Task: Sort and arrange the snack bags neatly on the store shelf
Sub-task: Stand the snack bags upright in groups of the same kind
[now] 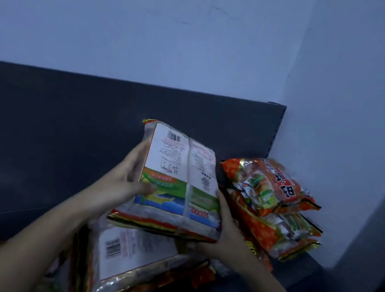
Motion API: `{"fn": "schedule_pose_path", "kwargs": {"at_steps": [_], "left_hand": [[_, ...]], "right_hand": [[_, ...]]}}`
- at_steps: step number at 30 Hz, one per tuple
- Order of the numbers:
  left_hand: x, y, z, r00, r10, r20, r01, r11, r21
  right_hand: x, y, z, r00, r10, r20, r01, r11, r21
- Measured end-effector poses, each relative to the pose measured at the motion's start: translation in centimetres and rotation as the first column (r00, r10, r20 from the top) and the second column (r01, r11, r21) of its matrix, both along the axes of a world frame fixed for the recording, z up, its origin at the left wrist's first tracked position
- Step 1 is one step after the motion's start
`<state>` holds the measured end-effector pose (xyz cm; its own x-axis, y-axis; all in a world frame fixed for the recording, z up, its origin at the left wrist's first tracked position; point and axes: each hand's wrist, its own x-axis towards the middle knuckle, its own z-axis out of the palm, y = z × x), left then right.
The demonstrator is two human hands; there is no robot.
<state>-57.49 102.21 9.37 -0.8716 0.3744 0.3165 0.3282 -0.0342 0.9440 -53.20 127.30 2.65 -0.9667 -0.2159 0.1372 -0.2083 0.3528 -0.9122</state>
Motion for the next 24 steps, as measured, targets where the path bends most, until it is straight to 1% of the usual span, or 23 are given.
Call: {"fn": "schedule_pose_path", "kwargs": {"at_steps": [3, 6, 7, 10, 12, 13, 15, 16, 19, 20, 22, 23, 24], "left_hand": [[2.0, -4.5, -0.3, 0.997, 0.069, -0.022, -0.067, 0.995, 0.07], [4.5, -9.1, -0.3, 0.991, 0.125, -0.05, -0.122, 0.991, 0.049], [5.4, -10.4, -0.4, 0.987, 0.156, -0.047, -0.153, 0.987, 0.044], [8.2, -14.0, -0.9, 0.958, 0.285, -0.029, -0.285, 0.958, 0.021], [10.0, -16.1, -2.1, 0.926, 0.376, -0.022, -0.377, 0.926, -0.024], [11.0, -16.9, -2.8, 0.907, 0.42, -0.012, -0.42, 0.906, -0.049], [12.3, -18.6, -5.0, 0.872, 0.49, 0.021, -0.486, 0.87, -0.086], [12.9, -19.4, -6.3, 0.856, 0.514, 0.052, -0.508, 0.856, -0.093], [14.3, -21.0, -9.9, 0.828, 0.536, 0.167, -0.527, 0.844, -0.096], [14.5, -21.3, -11.0, 0.822, 0.54, 0.179, -0.526, 0.842, -0.122], [14.7, -22.0, -13.0, 0.825, 0.551, 0.126, -0.515, 0.825, -0.234], [14.5, -22.4, -13.9, 0.829, 0.551, 0.1, -0.508, 0.815, -0.278], [14.2, -23.0, -14.8, 0.826, 0.555, 0.094, -0.508, 0.806, -0.303]], "right_hand": [[-0.4, -3.3, 1.2, 0.994, 0.046, -0.096, -0.041, 0.998, 0.057], [-0.4, -7.5, 2.2, 0.977, 0.087, -0.196, -0.059, 0.988, 0.145], [-0.4, -8.9, 2.3, 0.97, 0.107, -0.22, -0.077, 0.987, 0.14], [-0.1, -13.0, 2.0, 0.952, 0.233, -0.197, -0.217, 0.971, 0.098], [-0.1, -15.5, 1.0, 0.935, 0.316, -0.159, -0.302, 0.948, 0.104], [0.2, -16.8, 0.5, 0.926, 0.346, -0.15, -0.329, 0.936, 0.125], [0.8, -18.9, -0.5, 0.902, 0.401, -0.162, -0.359, 0.903, 0.235], [1.1, -19.7, -1.3, 0.891, 0.427, -0.156, -0.374, 0.883, 0.282], [2.2, -21.5, -3.5, 0.87, 0.492, -0.047, -0.435, 0.808, 0.398], [2.4, -22.0, -4.3, 0.864, 0.502, -0.03, -0.425, 0.761, 0.49], [2.7, -22.9, -5.5, 0.861, 0.509, 0.017, -0.387, 0.632, 0.672], [2.7, -23.4, -6.0, 0.869, 0.493, 0.043, -0.368, 0.585, 0.723], [2.7, -23.7, -6.3, 0.878, 0.476, 0.054, -0.352, 0.565, 0.746]]}}
